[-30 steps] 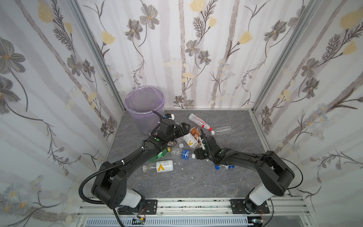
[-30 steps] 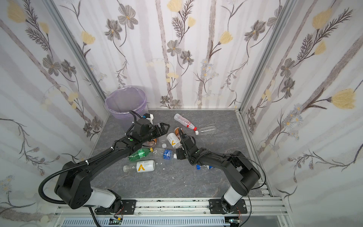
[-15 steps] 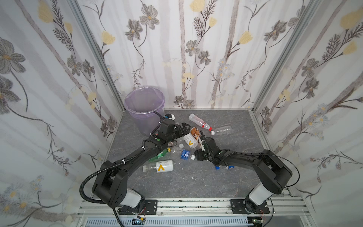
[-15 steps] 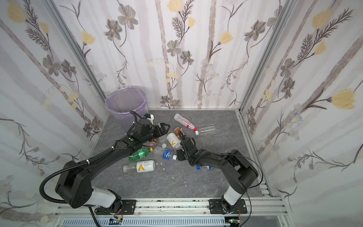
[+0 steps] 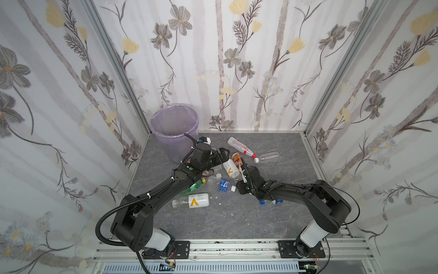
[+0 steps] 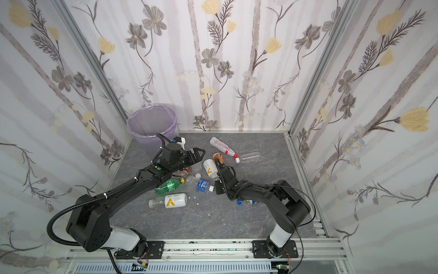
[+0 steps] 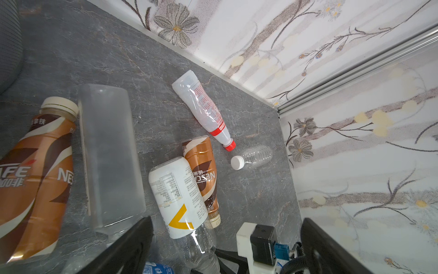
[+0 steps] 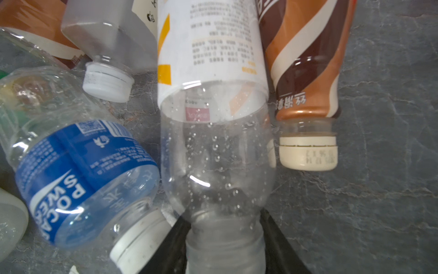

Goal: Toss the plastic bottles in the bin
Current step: 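Close the right gripper around the white-label bottle's neck, then lift the white-label bottle to the left gripper while the left gripper grasps its bottom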

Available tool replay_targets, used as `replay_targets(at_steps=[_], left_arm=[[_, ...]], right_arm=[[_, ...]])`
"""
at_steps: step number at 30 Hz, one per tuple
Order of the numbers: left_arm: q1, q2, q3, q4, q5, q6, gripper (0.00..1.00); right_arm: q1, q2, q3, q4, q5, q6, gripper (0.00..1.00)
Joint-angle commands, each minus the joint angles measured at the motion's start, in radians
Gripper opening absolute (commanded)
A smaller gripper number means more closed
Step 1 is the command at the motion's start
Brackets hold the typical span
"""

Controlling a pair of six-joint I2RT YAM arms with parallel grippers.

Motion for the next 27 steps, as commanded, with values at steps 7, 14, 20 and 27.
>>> replay_targets(at_steps=[7,14,20,27], left_arm=[[0.001,-0.025,0.010,0.029,-0.046,-0.013,1.00],[0.018,-0.030,0.053,0.029,-0.018,-0.008,1.00],[0.052,-0.012,0.133,0.029,0.061,-0.034,1.00],[0.080,0.027,0.220,0.030,0.140,-0.069,1.00]], right_arm=[[0.003,-0.054,0.011,0.028,-0.007,-0.024,0.42],[0.003,-0.162,0.047,-0.005,0.016,-0.049,0.41],[0.004,-0.282,0.108,-0.014,0.020,-0.064,0.41],[0.009,-0.335,0.178,0.009,-0.011,-0.072,0.41]])
